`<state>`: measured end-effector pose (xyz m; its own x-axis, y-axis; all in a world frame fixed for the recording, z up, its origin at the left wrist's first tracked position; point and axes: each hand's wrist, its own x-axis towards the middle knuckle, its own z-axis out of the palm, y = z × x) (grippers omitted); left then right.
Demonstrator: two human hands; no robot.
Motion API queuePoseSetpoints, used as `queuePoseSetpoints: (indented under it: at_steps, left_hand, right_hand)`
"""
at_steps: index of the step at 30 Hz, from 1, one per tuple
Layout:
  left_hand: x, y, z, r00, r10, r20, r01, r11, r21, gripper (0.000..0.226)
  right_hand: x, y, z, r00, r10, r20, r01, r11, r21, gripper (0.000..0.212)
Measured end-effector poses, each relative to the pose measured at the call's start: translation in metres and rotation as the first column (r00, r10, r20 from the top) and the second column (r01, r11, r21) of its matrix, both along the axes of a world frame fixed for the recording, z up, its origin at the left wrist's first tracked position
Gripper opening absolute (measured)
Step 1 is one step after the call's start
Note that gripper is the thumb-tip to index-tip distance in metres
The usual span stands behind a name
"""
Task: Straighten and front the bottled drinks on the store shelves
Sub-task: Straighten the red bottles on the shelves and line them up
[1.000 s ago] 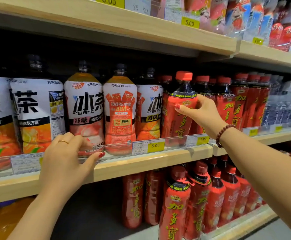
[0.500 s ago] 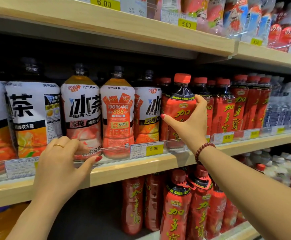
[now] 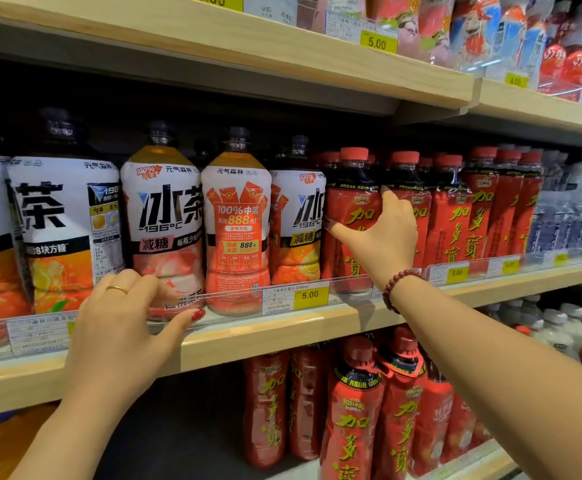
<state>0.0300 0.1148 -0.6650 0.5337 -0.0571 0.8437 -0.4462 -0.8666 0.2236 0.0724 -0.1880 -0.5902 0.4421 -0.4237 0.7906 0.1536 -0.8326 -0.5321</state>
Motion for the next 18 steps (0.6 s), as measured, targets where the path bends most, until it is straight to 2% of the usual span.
queuePoseSetpoints:
  at_steps: [12, 18]
  left_hand:
    - [-0.001, 0.0, 0.001, 1.0, -0.017, -0.001, 0.017, 1.0, 0.003, 0.029]
    - [-0.002, -0.001, 0.001, 1.0, -0.018, 0.003, 0.018, 1.0, 0.015, 0.03]
  right_hand:
    - [0.004, -0.003, -0.007, 1.0, 0.023, 0.004, -0.023, 0.994, -0.108, 0.094]
    - [-0.005, -0.016, 0.002, 0.99, 0.142, -0.023, -0.142, 0.989, -0.043, 0.094]
